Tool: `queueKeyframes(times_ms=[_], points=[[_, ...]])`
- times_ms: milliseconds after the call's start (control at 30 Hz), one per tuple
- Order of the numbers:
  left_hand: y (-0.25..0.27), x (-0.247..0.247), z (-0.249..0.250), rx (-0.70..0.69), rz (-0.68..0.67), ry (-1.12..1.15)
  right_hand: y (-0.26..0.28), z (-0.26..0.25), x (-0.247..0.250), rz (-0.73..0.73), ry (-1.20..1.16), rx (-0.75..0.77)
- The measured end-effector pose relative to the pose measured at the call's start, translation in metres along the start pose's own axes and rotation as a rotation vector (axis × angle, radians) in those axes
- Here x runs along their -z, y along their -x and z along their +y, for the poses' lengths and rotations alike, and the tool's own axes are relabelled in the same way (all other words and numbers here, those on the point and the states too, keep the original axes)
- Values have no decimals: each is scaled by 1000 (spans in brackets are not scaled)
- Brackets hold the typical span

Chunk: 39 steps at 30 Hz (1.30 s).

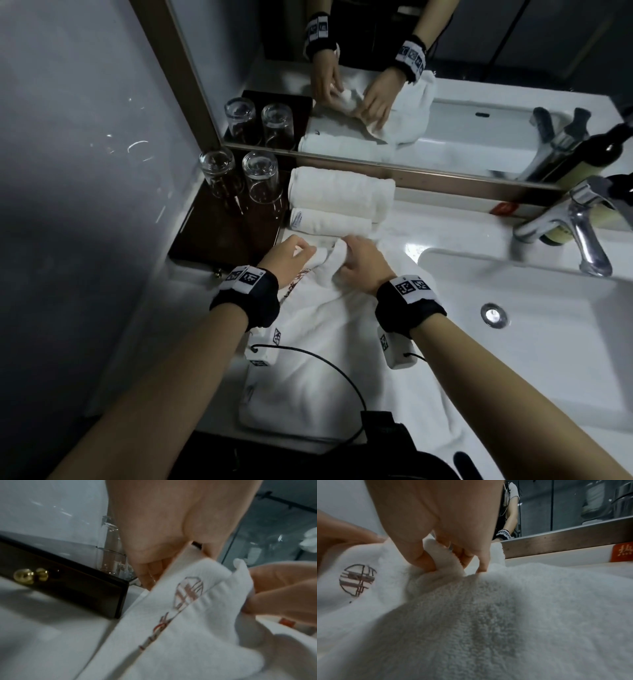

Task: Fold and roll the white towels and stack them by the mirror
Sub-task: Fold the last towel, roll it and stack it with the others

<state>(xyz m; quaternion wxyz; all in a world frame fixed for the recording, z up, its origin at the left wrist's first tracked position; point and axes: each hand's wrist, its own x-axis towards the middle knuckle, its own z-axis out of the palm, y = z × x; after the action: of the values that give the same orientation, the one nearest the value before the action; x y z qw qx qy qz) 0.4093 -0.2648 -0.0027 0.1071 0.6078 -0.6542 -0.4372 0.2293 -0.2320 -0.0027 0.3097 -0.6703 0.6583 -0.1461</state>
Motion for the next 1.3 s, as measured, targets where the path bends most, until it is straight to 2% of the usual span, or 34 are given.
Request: queueKeyframes(times_ms=[67,233,400,467,600,800,967,1067,1167,1300], points=[[1,3,1,-31,56,102,2,4,-2,60,-105,9],[-2,16,2,10,217,360,10,5,1,217,-305,-17],[-1,14,12,-74,121,422,0,-26,5,225,-376,122],[-1,13,15,-87,94,459,-8,-38,4,250,-403,130],[-2,14,16,-54,78,533,-21,-44,0,315,-368,20],[-1,16,16,28,74,637,-25,-38,-4,295,-332,-70],[0,17,17,-89,86,443,-24,-34,-5,255,-305,-28],[-8,26,13,-100,244,309,-18,-20,3,167,-114,-7],[-15,39,5,-74,369,277,-8,5,14,97,40,-53],[-19,42,-5,-65,372,203,2,33,30,171,189,-107]])
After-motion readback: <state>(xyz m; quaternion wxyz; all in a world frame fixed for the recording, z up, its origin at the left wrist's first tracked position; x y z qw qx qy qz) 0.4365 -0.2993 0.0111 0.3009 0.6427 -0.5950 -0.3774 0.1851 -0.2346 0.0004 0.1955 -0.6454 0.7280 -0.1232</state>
